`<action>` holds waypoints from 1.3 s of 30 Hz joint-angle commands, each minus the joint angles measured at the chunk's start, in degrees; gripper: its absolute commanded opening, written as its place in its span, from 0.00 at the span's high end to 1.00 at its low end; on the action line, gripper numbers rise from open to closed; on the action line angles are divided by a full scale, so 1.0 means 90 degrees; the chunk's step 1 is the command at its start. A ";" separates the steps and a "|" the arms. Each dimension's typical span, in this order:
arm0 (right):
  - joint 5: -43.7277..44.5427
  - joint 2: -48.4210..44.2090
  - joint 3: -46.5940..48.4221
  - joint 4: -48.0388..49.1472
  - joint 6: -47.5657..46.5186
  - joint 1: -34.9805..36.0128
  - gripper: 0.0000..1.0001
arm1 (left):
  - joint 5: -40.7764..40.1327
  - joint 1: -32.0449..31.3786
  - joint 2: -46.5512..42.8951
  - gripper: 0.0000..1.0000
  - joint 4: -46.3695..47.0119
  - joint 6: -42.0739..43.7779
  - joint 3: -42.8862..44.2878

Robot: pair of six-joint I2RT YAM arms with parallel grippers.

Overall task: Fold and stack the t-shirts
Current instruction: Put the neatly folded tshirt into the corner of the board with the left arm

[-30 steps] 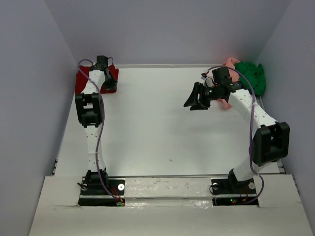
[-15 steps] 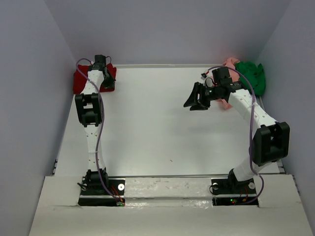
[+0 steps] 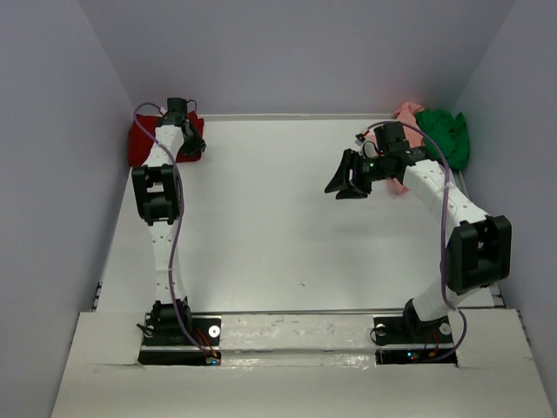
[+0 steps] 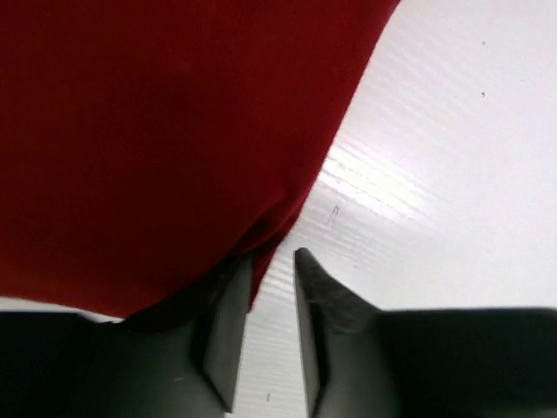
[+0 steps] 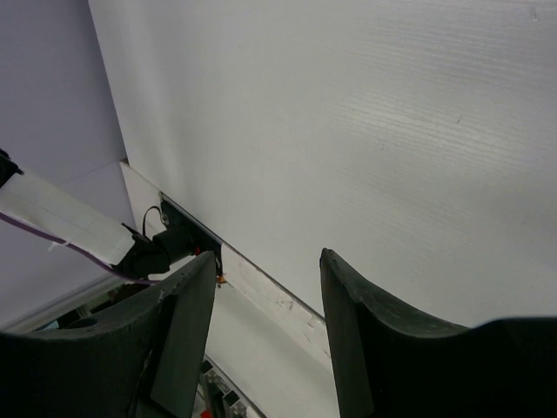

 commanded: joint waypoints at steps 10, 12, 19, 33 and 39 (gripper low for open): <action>-0.0134 -0.0135 0.0103 0.0426 -0.0175 -0.0040 0.43 | -0.1064 -0.0192 -0.2907 0.01 -0.0574 0.0308 -0.1639; -0.0202 -0.0125 0.0132 0.0436 -0.0233 -0.0040 0.43 | -0.1132 -0.0251 -0.3074 0.01 -0.0712 0.0299 -0.1844; -0.0290 -0.0135 0.0084 0.0494 -0.0360 -0.0040 0.43 | -0.0917 -0.0513 -0.4548 0.01 -0.0244 0.0406 -0.3609; -0.0417 -0.0252 -0.0307 0.0670 -0.0585 -0.0040 0.43 | -0.0957 -0.0866 -0.6512 0.01 -0.0332 0.0318 -0.5399; -0.0466 -0.0282 -0.0346 0.0680 -0.0653 -0.0040 0.43 | -0.0985 -0.0866 -0.6844 0.01 -0.0293 0.0338 -0.5643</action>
